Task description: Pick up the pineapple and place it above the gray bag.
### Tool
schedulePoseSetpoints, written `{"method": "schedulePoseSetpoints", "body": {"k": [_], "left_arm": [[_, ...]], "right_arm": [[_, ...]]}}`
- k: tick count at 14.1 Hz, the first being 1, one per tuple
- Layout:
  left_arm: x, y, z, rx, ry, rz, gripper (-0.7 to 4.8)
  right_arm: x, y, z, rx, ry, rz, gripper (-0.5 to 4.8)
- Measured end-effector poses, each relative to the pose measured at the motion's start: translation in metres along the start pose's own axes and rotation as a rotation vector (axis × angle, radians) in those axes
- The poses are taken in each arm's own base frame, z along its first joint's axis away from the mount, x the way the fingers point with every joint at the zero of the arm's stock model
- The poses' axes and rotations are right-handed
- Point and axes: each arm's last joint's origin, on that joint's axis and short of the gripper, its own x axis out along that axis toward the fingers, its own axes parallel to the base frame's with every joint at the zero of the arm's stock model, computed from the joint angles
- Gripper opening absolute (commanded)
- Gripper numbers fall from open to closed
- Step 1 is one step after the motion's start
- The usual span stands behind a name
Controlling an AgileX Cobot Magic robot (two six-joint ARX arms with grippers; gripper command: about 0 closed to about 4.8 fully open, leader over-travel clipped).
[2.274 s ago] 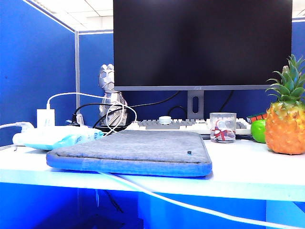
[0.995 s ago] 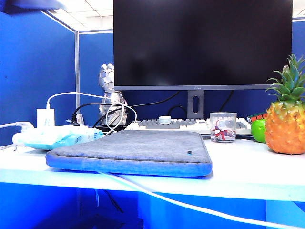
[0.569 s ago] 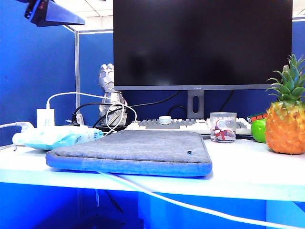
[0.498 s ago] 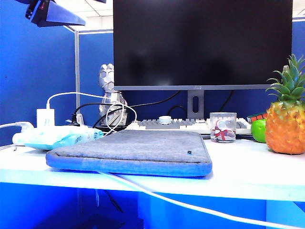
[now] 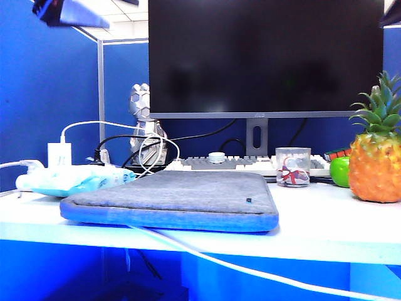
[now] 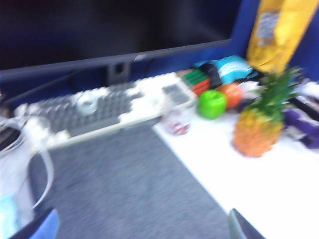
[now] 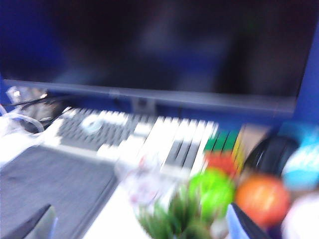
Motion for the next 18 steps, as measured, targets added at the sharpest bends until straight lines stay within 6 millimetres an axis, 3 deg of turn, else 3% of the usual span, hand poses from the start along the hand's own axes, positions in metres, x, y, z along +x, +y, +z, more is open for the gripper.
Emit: {"method": "schedulePoseSetpoints", "body": {"k": [3, 9, 12, 14, 15, 16, 18], "left_arm": [[0.012, 0.002, -0.009, -0.03, 0.038, -0.008, 4.79], [0.016, 0.001, -0.01, -0.055, 0.033, -0.014, 4.79], [0.016, 0.001, -0.009, -0.069, 0.032, -0.014, 4.79], [0.017, -0.001, -0.009, -0.074, 0.03, -0.02, 4.79], [0.017, -0.001, -0.009, -0.085, 0.028, -0.019, 4.79], [0.017, -0.001, -0.009, -0.091, 0.028, -0.019, 4.79], [0.017, -0.001, -0.009, -0.103, 0.028, -0.019, 4.79]], "right_arm": [[0.021, -0.01, -0.024, 0.084, 0.091, 0.063, 4.79], [0.057, -0.038, -0.077, 0.18, 0.224, 0.045, 4.79], [0.072, -0.044, -0.089, 0.18, 0.229, 0.055, 4.79], [0.096, -0.037, -0.084, 0.165, 0.228, 0.104, 4.79], [0.104, -0.033, -0.083, 0.158, 0.227, 0.123, 3.23], [0.108, -0.029, -0.08, 0.15, 0.224, 0.122, 0.11], [0.112, -0.024, -0.076, 0.115, 0.193, 0.135, -0.01]]}}
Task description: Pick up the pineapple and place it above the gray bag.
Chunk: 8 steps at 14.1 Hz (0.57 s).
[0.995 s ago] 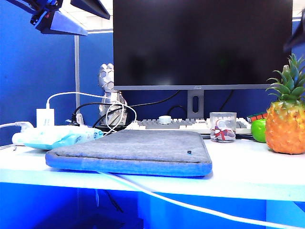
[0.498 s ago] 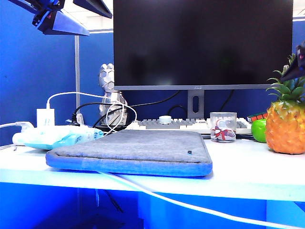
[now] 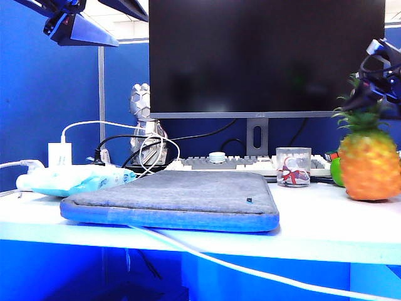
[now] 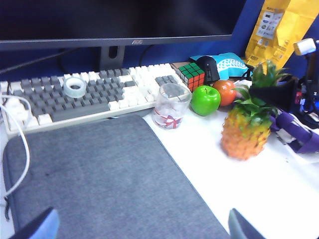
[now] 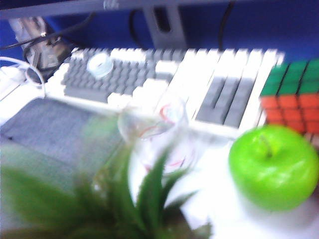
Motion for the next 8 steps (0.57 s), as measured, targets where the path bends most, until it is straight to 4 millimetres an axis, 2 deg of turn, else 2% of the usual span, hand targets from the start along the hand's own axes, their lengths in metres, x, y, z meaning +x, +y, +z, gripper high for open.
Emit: {"method": "schedulePoseSetpoints", "body": {"k": [4, 5, 6, 8], "left_arm": [[0.0, 0.0, 0.0, -0.011, -0.001, 0.006, 4.79], [0.0, 0.001, 0.0, -0.011, -0.002, 0.027, 4.79], [0.0, 0.001, 0.0, -0.011, -0.003, 0.039, 4.79], [0.0, 0.002, -0.001, -0.01, 0.007, 0.054, 4.79]], "right_arm": [[0.001, 0.002, 0.004, 0.034, -0.002, 0.073, -0.01], [0.001, 0.004, 0.012, 0.058, -0.004, 0.109, -0.01], [0.003, 0.009, 0.029, 0.054, -0.034, 0.139, -0.01], [-0.002, 0.036, 0.077, -0.012, -0.147, 0.211, -0.01]]}}
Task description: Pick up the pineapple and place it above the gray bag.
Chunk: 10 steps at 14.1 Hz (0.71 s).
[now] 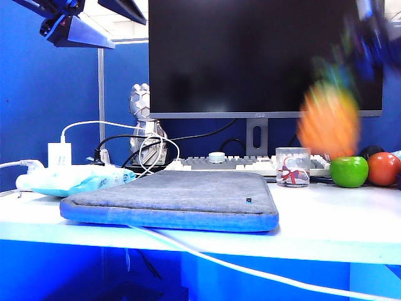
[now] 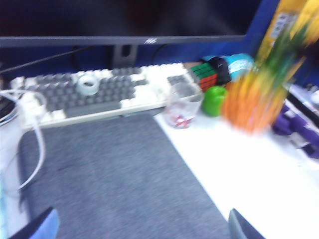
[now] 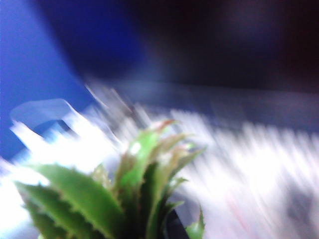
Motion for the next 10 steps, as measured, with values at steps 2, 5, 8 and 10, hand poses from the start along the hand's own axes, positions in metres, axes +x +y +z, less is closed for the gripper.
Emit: {"method": "schedulePoseSetpoints", "body": {"k": [2, 5, 8, 10], "left_arm": [[0.0, 0.003, -0.005, 0.021, 0.039, 0.091, 4.79], [0.002, 0.005, -0.013, 0.052, 0.104, 0.126, 4.79], [0.002, 0.006, -0.014, 0.052, 0.112, 0.126, 4.79], [0.003, 0.006, -0.014, 0.052, 0.112, 0.126, 4.79]], "right_arm": [[0.02, 0.036, 0.031, -0.044, -0.059, 0.134, -0.01], [0.056, 0.098, 0.029, -0.076, -0.042, 0.299, -0.01], [0.104, 0.129, -0.019, -0.135, 0.05, 0.335, -0.01], [0.129, 0.129, -0.06, -0.132, 0.154, 0.314, -0.01]]}}
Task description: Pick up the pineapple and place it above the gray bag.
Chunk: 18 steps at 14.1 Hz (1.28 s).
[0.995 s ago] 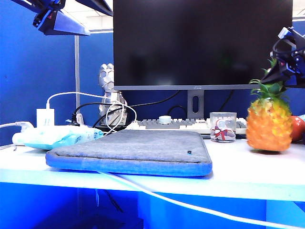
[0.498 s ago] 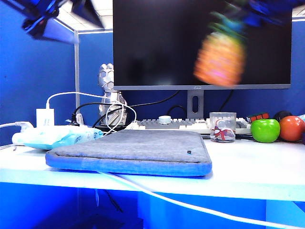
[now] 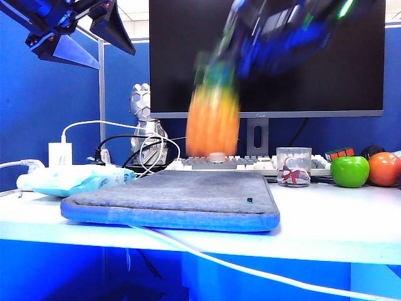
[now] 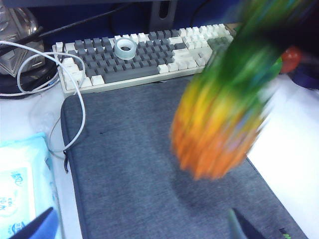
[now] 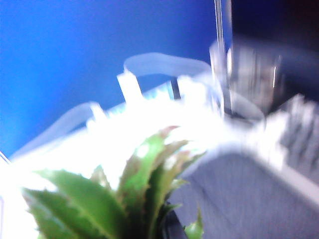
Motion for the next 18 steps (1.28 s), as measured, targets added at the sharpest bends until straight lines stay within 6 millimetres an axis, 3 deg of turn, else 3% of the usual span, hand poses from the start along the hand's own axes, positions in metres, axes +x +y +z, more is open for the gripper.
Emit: {"method": "schedulePoseSetpoints", "body": {"k": [3, 8, 9, 10, 11, 18], "left_arm": [[0.009, 0.003, -0.006, -0.01, 0.03, -0.001, 4.79], [0.022, 0.006, -0.017, -0.032, 0.086, -0.006, 4.79], [0.022, 0.006, -0.016, -0.034, 0.077, -0.02, 4.79], [0.022, 0.006, -0.015, -0.04, 0.07, -0.028, 4.79], [0.022, 0.006, -0.015, -0.047, 0.068, -0.03, 4.79], [0.022, 0.004, -0.014, -0.077, 0.059, -0.084, 4.79]], "right_arm": [[0.029, 0.008, -0.029, -0.085, 0.057, 0.009, -0.01], [0.039, 0.012, -0.033, -0.133, 0.046, -0.007, 0.01], [0.039, 0.011, -0.033, -0.136, 0.044, -0.01, 0.8], [0.039, 0.011, -0.033, -0.136, 0.044, -0.01, 3.88], [0.039, 0.011, -0.033, -0.14, 0.041, -0.009, 4.79], [0.04, 0.011, -0.034, -0.043, 0.03, 0.012, 4.79]]}}
